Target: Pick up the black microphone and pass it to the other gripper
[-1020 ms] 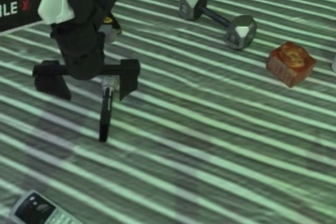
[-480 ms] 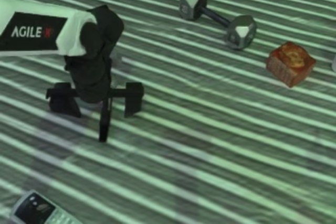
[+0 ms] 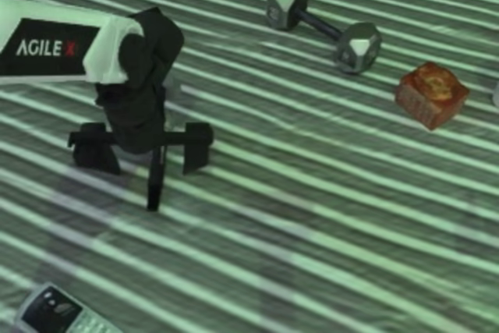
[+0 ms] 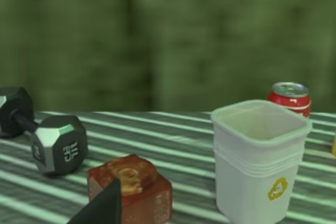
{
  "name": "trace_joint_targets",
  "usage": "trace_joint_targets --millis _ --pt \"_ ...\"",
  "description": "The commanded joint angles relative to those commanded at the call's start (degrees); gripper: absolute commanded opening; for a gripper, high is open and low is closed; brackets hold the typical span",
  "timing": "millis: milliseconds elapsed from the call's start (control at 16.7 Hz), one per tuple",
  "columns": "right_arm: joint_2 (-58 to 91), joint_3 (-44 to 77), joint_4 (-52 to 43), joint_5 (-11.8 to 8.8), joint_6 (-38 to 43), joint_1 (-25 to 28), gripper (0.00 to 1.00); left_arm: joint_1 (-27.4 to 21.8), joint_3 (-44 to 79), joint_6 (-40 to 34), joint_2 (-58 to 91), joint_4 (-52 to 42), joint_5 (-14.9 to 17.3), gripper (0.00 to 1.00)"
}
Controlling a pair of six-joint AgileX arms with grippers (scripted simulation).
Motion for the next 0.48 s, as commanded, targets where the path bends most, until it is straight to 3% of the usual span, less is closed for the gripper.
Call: trace_joint_targets --millis 480 --pt "0.0 0.0 0.0 0.0 0.0 0.0 1.00 0.0 0.0 0.0 0.0 0.0 0.0 0.10"
